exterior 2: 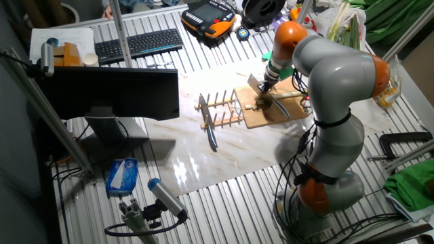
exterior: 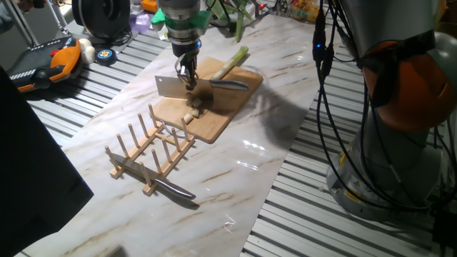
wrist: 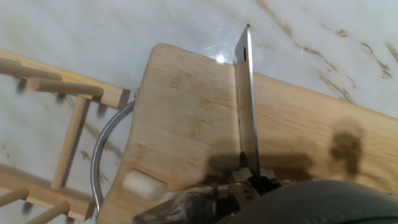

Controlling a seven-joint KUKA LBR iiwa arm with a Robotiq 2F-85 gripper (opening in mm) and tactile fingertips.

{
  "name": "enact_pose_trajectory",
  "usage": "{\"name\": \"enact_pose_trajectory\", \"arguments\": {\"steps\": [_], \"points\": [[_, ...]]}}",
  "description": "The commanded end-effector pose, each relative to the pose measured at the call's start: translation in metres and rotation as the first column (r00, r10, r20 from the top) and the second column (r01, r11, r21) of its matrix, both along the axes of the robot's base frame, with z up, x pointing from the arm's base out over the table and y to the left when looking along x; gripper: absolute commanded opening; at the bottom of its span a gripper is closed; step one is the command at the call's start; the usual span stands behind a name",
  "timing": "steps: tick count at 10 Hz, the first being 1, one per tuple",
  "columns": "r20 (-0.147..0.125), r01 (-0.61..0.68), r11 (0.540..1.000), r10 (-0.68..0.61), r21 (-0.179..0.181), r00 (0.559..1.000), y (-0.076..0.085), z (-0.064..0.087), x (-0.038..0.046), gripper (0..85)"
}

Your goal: Chop the scallions

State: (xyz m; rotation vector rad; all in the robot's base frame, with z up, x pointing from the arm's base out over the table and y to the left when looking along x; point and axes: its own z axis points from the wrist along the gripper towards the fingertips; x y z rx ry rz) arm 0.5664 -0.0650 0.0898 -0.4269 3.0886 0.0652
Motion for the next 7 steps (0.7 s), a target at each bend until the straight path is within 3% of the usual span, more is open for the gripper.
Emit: {"name": "enact_pose_trajectory", "arguments": {"steps": [1, 7], "points": [[0.0, 0.001, 1.0, -0.001, 0.0, 1.0, 0.0006, 0.0007, 0.0004, 15.7], [-0.007, 0.0, 1.0, 0.0, -0.003, 1.0, -0.0006, 0.0074, 0.0043, 15.0]]}}
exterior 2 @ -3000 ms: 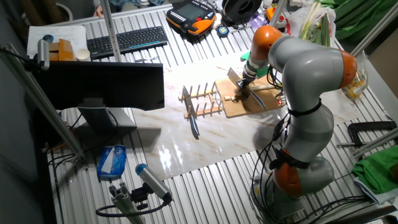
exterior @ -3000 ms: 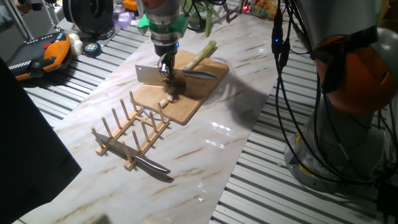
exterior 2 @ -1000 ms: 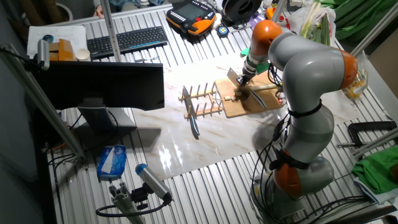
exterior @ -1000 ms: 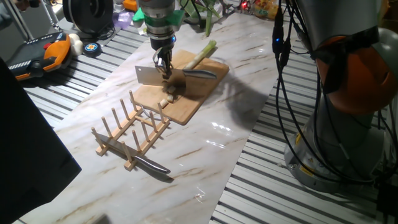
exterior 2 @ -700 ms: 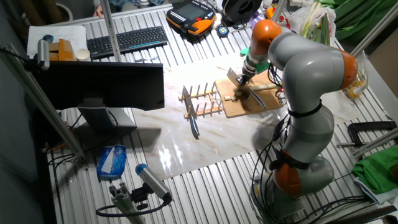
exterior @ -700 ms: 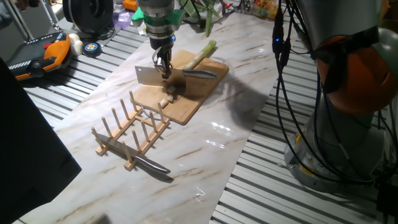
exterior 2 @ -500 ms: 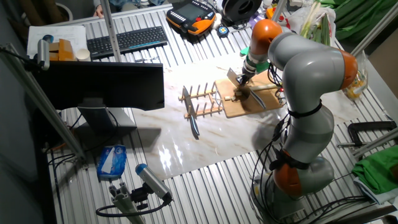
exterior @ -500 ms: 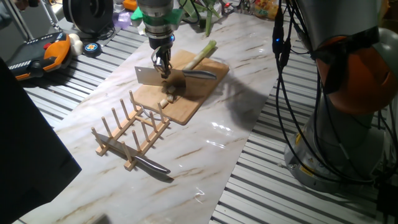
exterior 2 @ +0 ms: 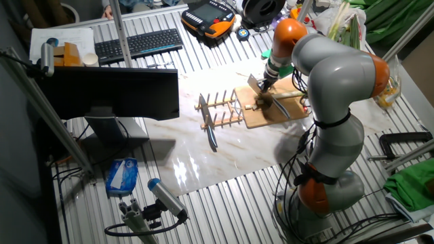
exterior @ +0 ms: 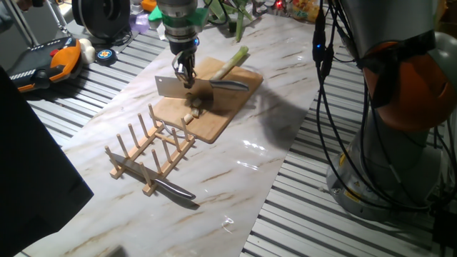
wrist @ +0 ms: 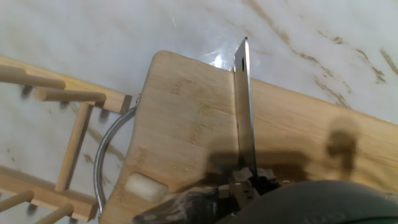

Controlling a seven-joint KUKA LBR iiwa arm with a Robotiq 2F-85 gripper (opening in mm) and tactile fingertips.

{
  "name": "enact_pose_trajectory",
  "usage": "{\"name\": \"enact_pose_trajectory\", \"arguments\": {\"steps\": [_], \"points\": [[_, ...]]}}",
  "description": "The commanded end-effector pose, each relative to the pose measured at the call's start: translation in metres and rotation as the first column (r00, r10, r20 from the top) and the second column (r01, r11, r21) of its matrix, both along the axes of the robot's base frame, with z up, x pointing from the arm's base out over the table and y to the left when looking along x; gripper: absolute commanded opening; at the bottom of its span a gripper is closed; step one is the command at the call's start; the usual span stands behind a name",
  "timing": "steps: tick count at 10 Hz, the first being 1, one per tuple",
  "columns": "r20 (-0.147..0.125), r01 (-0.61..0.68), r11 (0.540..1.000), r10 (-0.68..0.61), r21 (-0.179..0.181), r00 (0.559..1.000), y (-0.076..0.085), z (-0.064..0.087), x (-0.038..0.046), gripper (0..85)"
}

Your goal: Chop the scallions

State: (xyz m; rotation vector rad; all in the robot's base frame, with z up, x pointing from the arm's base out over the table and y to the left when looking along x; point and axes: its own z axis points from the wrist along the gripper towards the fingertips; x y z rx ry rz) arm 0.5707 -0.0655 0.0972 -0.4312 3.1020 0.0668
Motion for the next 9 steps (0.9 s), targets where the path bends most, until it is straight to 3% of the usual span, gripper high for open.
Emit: {"name": "enact_pose_trajectory", "arguments": {"steps": [1, 2, 9], "points": [[-0.016, -0.006, 1.0, 0.006, 0.003, 1.0, 0.0, 0.0, 0.0, 0.3], [-0.018, -0.003, 1.0, 0.003, 0.013, 1.0, 0.0, 0.0, -0.0004, 0.7], [-0.024, 0.006, 1.0, -0.006, -0.007, 1.0, -0.001, 0.015, -0.0078, 0.7]]}}
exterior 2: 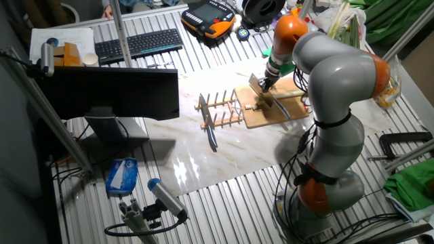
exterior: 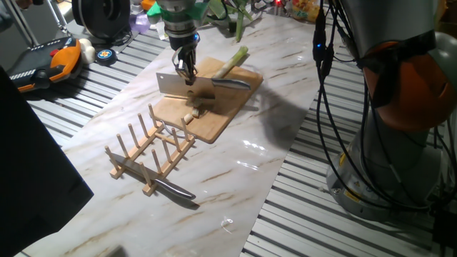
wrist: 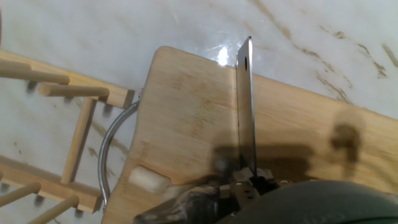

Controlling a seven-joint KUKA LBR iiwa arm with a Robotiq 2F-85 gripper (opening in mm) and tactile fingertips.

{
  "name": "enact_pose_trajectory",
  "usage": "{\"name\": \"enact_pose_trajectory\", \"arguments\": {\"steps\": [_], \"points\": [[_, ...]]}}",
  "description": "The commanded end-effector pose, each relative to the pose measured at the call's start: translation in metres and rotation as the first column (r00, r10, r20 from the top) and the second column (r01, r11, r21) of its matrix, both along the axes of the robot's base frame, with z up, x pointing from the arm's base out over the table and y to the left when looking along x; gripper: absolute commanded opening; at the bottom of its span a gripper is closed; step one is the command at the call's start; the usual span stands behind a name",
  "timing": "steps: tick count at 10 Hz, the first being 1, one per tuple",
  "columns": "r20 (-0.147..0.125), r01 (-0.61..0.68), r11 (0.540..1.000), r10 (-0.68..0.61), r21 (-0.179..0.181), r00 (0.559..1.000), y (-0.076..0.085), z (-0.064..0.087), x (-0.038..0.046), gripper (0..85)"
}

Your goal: Chop the scallions

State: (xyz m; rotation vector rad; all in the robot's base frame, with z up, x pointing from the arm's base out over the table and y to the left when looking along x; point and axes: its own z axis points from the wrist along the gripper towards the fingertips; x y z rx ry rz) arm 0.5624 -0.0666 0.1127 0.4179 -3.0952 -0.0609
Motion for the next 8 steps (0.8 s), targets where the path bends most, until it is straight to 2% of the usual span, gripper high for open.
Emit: {"name": "enact_pose_trajectory", "arguments": {"steps": [1, 6, 8], "points": [[0.0, 0.0, 1.0, 0.0, -0.001, 1.0, -0.001, 0.002, -0.0005, 0.7], [-0.001, -0.012, 1.0, 0.012, -0.022, 1.0, -0.015, 0.011, 0.0001, 0.7], [0.002, -0.015, 0.999, 0.015, -0.038, 1.0, -0.017, 0.01, 0.0003, 0.7]]}}
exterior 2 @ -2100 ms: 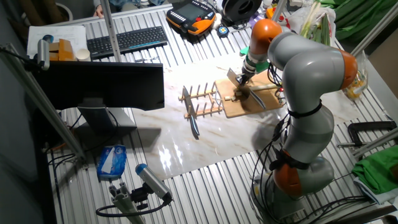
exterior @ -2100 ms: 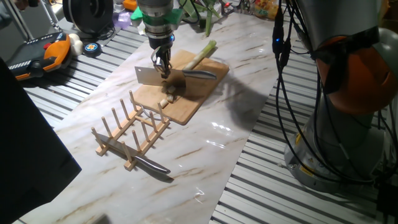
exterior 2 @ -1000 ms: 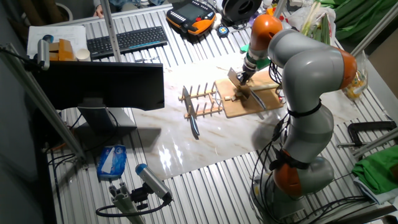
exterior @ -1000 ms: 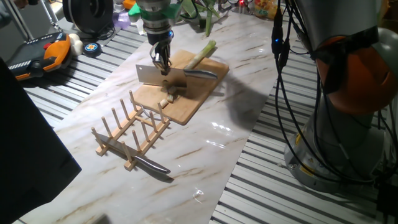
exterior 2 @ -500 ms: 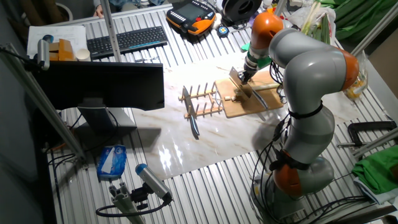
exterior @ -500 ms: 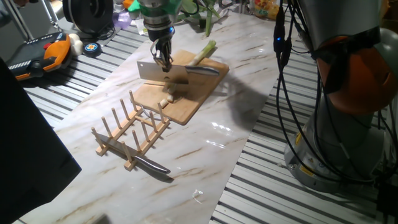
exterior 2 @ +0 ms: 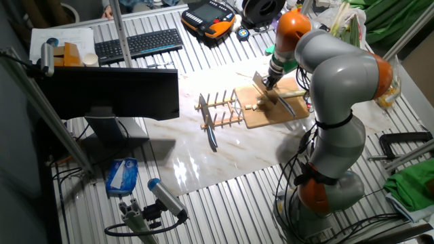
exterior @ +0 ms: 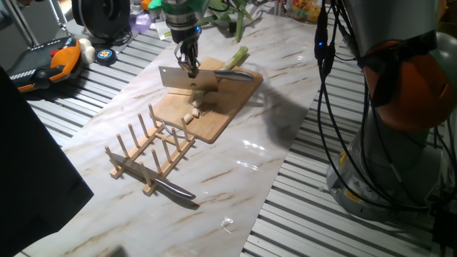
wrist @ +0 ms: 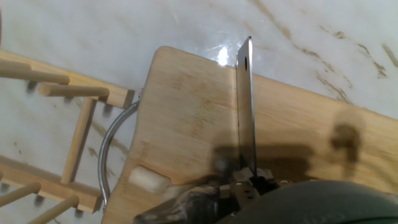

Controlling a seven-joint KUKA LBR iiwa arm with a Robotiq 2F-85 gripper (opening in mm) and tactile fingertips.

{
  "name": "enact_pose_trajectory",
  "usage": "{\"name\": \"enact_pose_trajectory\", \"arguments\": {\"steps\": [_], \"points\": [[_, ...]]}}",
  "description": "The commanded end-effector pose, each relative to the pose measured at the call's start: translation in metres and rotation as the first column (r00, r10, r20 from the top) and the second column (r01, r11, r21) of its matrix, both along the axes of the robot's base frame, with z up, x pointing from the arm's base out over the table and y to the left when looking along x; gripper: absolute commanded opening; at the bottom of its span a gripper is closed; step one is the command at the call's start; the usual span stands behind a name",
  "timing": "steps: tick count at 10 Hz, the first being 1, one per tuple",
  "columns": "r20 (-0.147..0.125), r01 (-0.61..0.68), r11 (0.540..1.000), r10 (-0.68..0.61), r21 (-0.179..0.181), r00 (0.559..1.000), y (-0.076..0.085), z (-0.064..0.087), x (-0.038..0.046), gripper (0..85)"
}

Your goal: Chop the scallions

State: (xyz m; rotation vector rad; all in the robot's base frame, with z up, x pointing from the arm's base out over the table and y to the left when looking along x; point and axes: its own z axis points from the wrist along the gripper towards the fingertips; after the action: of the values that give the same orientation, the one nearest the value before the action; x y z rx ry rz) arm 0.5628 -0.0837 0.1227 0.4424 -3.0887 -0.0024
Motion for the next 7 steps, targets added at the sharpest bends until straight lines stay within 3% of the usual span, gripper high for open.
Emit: {"name": "enact_pose_trajectory", "arguments": {"steps": [1, 7], "points": [[0.0, -0.003, 1.0, 0.003, -0.003, 1.0, -0.0014, -0.0017, 0.0001, 0.7], [0.013, -0.011, 1.0, 0.011, -0.003, 1.0, -0.0065, -0.0116, 0.0004, 0.7]]}}
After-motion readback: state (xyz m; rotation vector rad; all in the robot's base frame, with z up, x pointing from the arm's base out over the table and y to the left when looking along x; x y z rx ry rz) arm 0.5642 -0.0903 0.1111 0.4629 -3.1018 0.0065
